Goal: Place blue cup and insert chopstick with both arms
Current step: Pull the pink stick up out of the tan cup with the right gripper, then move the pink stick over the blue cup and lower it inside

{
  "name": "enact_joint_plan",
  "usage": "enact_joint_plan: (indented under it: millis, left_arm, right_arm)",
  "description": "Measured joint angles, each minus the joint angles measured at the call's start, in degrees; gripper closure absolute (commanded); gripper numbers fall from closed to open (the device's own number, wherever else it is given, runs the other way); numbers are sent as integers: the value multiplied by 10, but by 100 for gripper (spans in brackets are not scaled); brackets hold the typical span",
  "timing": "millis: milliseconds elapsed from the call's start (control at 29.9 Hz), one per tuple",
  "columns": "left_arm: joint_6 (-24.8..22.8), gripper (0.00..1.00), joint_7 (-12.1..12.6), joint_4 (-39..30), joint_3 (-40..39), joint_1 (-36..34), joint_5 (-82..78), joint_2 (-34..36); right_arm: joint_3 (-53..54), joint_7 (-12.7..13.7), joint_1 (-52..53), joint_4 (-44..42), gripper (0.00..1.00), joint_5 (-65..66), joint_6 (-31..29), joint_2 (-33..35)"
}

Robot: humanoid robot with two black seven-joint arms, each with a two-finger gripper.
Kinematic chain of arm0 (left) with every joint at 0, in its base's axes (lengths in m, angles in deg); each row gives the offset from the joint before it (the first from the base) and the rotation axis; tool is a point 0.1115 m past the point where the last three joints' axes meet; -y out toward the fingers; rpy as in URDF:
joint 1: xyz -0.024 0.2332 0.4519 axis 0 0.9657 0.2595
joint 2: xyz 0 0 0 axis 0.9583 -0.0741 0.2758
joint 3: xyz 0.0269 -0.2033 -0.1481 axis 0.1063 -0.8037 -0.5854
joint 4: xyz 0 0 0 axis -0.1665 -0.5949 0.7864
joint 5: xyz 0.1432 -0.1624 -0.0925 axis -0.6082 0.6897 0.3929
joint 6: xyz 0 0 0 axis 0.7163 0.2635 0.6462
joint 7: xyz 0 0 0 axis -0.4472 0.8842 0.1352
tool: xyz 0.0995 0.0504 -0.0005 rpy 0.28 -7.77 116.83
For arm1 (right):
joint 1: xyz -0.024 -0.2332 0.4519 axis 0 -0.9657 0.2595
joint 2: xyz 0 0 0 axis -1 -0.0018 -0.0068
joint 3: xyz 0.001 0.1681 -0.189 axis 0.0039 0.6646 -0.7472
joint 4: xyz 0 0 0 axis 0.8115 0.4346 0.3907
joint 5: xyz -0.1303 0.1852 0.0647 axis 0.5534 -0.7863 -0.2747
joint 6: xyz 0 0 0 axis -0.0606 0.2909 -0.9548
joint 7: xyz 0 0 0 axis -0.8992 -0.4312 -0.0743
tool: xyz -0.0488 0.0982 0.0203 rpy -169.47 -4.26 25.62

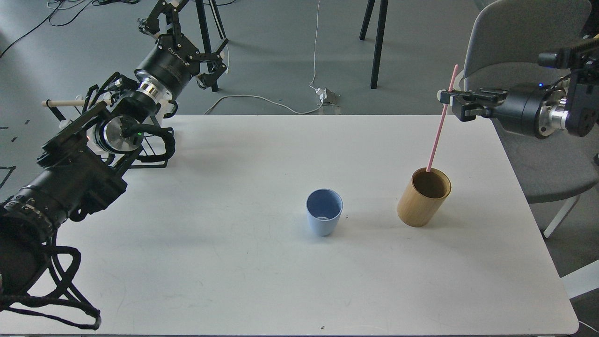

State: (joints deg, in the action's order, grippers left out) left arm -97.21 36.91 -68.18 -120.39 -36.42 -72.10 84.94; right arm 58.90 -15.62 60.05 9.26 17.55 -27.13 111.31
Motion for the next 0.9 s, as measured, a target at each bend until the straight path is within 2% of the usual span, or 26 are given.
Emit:
enact_joint_plan:
  millis: [134, 301, 501, 702, 902]
  left_arm:
    - [0, 1, 0, 0, 0, -1, 0, 0]
    - [0, 1, 0, 0, 0, -1, 0, 8]
    - [0, 1, 0, 0, 1, 0, 0, 11]
    - [0, 1, -1, 1, 1, 0, 0, 11]
    - [0, 1, -1, 1, 0, 0, 0, 11]
  right_arm:
    - [0, 3, 54, -1, 100, -4, -31, -15]
    - [-8, 17, 83, -18, 100, -18, -43, -92]
    - [-27, 21, 68, -73, 100, -19, -44, -203]
    - [-33, 21, 37, -82, 100, -19, -41, -259]
    - [-34, 21, 5, -86, 100, -18, -35, -281]
